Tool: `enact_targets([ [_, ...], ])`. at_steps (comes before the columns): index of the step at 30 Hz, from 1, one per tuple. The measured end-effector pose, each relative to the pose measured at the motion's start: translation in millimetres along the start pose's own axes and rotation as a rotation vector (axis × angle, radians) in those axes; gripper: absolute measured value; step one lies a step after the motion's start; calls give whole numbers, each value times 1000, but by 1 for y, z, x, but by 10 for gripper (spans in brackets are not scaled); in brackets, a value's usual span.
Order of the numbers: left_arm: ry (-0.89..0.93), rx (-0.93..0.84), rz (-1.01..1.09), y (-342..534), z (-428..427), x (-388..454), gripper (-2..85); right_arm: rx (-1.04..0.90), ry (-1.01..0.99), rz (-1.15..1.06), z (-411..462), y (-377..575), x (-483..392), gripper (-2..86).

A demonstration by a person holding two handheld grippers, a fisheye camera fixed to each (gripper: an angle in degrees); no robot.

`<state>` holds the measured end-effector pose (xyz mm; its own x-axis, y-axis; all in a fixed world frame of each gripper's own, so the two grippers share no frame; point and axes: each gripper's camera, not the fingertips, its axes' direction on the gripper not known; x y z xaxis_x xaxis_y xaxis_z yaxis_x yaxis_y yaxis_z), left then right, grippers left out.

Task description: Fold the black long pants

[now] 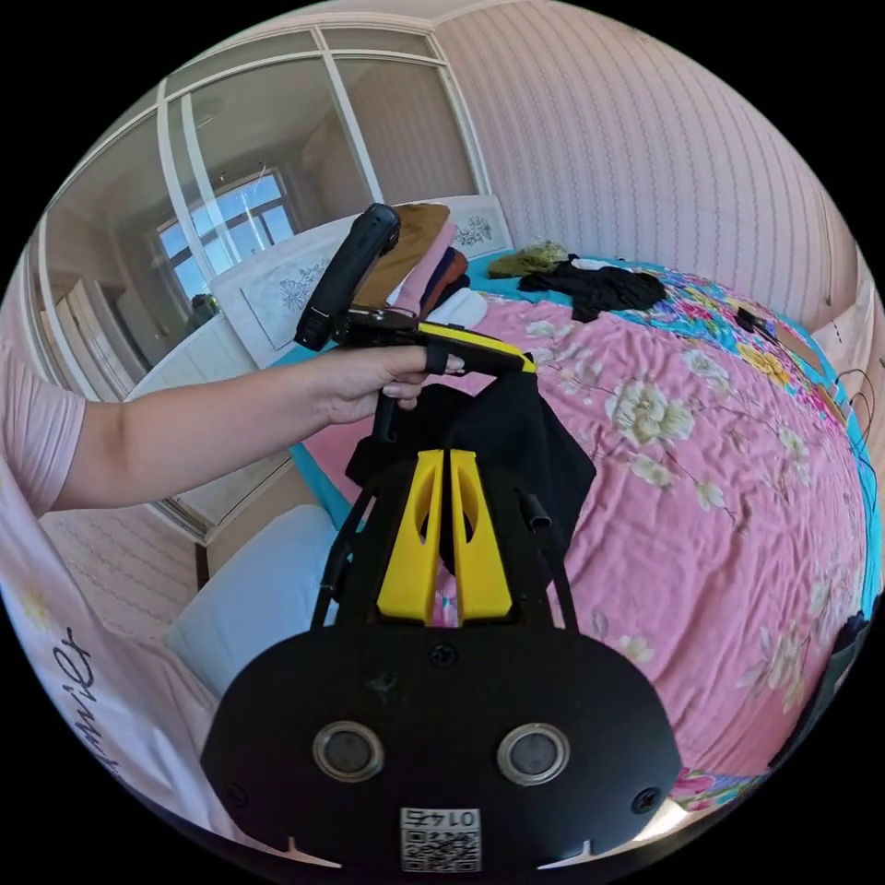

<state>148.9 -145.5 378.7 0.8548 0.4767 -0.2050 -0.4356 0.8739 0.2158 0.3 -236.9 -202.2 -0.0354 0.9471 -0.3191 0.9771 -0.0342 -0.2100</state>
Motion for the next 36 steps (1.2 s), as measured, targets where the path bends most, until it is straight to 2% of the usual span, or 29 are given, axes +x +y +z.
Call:
enact_targets([
  [4, -83, 72, -120, 33, -50, -67, -9, -21, -86, -110, 42, -49, -40, 17],
  [11, -158, 81, -393, 107, -102, -164, -9, -272, -318, -217, 145, -98, -89, 92],
  [15, -102, 66, -379, 138, -116, -164, -10, -323, -271, -225, 147, -75, -78, 85],
  [17, -35, 68, -300, 148, -119, -144, -10, -323, -210, -180, 140, -65, -59, 79],
  [20, -50, 37, -191, 152, -113, -121, -10, -302, -89, -63, 126, -52, -21, 71],
  [22, -155, -69, -146, 160, -90, -114, -10, -277, 0, -3, 122, -44, -2, 68],
  [23, -150, -125, -140, 166, -76, -116, -10, -278, 23, 14, 127, -37, 8, 68],
  [26, -140, -122, -110, 170, -75, -118, -9, -366, -68, 64, 146, -29, 29, 73],
  [28, -128, -146, -107, 163, -91, -121, -7, -336, -83, 66, 133, -33, 34, 74],
  [32, -103, -23, -187, 164, -118, -141, 16, -158, -150, 183, 89, -33, 74, 85],
  [36, -38, -88, -187, 157, -111, -166, 108, -169, -168, 322, 86, -27, 139, 160],
])
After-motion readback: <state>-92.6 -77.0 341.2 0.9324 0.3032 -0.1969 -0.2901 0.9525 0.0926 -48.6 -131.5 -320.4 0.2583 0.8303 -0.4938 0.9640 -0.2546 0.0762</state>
